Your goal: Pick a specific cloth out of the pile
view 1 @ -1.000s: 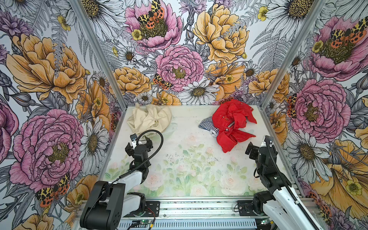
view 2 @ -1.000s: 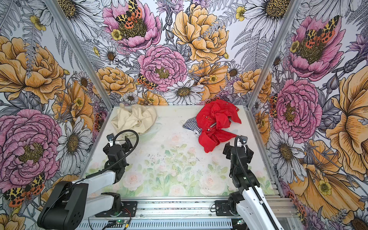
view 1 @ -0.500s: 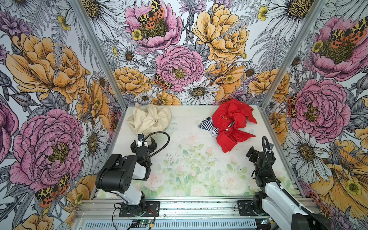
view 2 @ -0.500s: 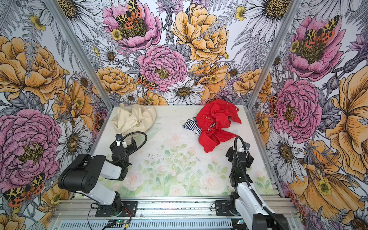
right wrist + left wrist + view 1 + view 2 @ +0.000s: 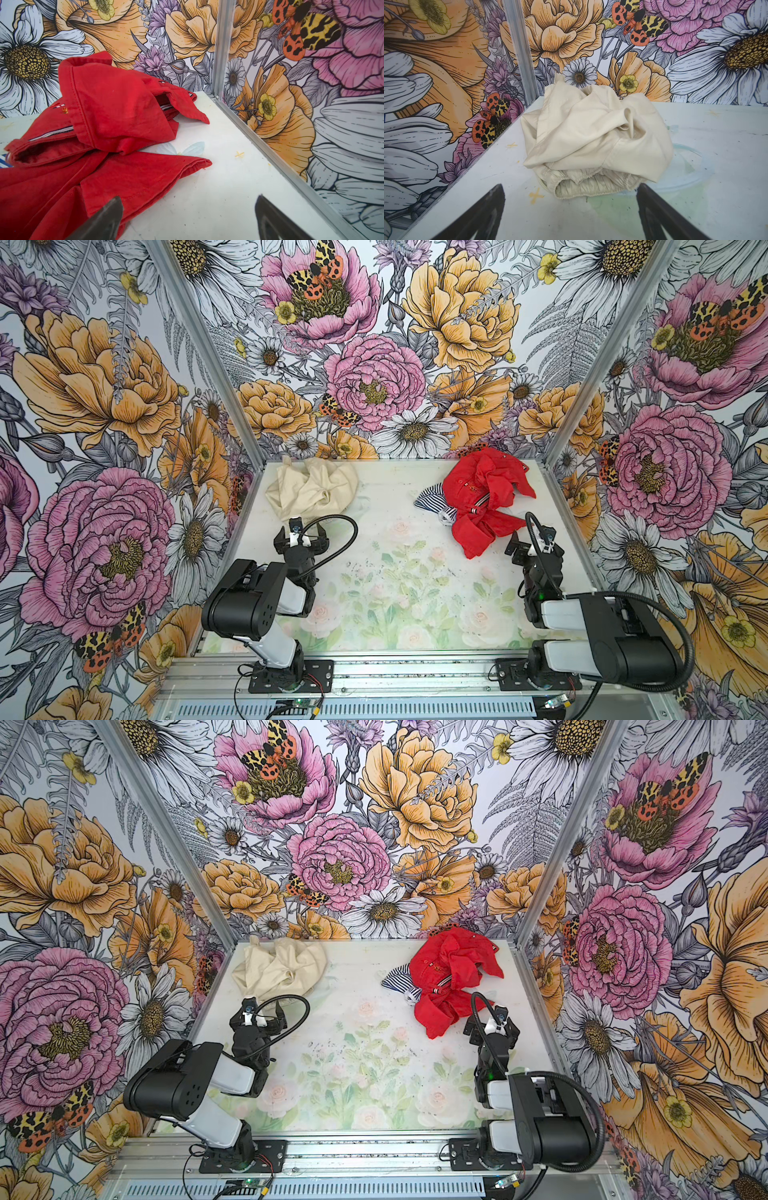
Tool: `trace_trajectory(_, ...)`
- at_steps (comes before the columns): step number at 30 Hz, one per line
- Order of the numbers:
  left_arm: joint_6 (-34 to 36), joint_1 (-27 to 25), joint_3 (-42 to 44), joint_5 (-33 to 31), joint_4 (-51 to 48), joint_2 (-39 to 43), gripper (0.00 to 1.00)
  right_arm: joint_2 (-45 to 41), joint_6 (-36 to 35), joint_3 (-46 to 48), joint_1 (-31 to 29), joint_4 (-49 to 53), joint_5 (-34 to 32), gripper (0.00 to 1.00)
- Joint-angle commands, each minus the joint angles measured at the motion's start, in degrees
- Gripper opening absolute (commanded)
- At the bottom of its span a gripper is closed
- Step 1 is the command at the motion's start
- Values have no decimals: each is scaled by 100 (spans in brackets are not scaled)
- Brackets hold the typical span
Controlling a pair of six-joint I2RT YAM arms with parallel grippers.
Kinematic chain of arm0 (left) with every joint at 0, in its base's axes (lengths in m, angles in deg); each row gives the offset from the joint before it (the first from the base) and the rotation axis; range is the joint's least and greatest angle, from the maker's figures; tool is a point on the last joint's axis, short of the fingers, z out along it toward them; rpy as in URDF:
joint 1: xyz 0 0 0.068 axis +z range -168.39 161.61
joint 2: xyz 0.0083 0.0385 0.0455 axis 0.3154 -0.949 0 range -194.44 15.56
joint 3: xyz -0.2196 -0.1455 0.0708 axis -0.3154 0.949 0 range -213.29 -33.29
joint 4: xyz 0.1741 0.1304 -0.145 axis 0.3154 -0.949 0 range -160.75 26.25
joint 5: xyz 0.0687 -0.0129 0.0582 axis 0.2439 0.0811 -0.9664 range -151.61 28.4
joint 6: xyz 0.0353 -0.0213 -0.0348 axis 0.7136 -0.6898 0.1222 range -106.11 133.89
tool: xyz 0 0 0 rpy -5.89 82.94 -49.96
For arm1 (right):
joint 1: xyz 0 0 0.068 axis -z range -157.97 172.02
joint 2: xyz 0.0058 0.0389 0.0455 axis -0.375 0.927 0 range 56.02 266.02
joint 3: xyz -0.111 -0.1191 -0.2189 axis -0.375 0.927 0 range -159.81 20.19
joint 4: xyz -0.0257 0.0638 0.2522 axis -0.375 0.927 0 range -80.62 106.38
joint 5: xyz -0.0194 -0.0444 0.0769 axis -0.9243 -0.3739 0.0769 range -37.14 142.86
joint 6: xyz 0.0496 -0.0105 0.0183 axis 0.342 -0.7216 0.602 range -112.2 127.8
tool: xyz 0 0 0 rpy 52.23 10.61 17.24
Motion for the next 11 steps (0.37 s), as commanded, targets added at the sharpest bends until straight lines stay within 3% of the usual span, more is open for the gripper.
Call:
trace_trajectory(1,17,-14,-119,64,59,95,99,894,-604,-192,-354,-1488,218,99)
trace_trajectory(2,12,-5,-124,73,46,101,99,1027,-914,-393,-602,-1372,83,100)
trace_trajectory(7,-135,89,-451,71,-737,225,99,1026,-795,-406,-705,-1401,-498,99)
trace_trajectory(11,-86,35,-294,-7,-338,167,99,950,-751,-553,-704,-1036,-575,99)
